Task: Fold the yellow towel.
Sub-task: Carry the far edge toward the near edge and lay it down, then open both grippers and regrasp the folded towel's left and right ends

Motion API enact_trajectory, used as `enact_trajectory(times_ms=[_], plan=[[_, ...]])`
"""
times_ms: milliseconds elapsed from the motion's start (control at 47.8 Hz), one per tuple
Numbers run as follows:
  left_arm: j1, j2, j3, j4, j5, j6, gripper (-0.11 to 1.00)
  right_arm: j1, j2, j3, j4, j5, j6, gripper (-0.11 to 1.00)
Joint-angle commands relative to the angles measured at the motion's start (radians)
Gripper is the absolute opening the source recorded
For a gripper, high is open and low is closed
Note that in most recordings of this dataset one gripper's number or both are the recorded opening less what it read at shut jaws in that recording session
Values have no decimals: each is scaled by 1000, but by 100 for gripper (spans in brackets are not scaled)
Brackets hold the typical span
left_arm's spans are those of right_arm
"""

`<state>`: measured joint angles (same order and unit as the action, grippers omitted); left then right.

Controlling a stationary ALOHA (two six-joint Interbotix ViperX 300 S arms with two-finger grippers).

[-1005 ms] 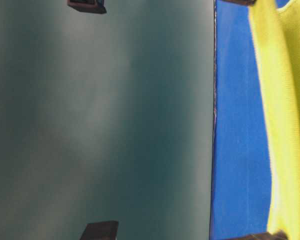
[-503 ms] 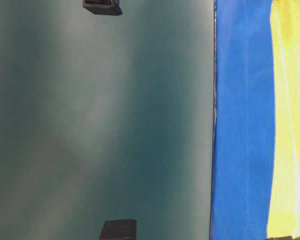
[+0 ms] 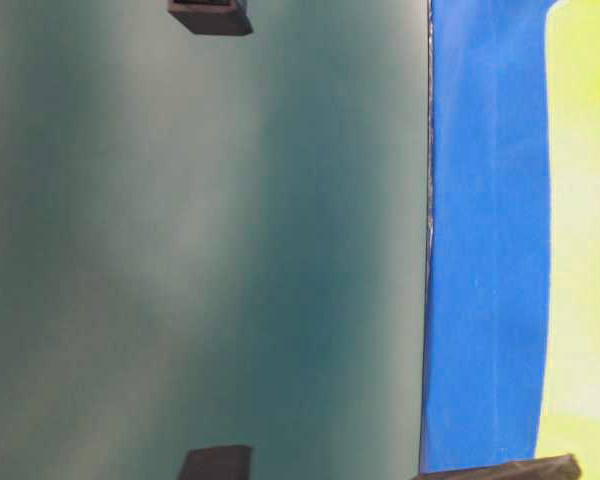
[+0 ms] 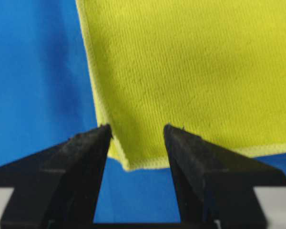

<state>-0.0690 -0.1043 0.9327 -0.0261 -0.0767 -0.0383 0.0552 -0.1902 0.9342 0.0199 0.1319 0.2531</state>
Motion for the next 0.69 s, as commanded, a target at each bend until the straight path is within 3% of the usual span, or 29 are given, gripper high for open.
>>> enact_trajectory(times_ms=[0,230,398,670], plan=[[-2,-41,-17,0,-3,6,62,-11,-32,-20,-6,2,0,54],[77,-107,-8,0,-5,117,61,-150,-66,0,-55,2,-2,55],[163,-94,-14,0,-2,156,61,-247,-64,-3,-106,2,-6,55],[207,-34,-17,0,-5,173,61,-279,-18,-5,-127,-3,-6,55]])
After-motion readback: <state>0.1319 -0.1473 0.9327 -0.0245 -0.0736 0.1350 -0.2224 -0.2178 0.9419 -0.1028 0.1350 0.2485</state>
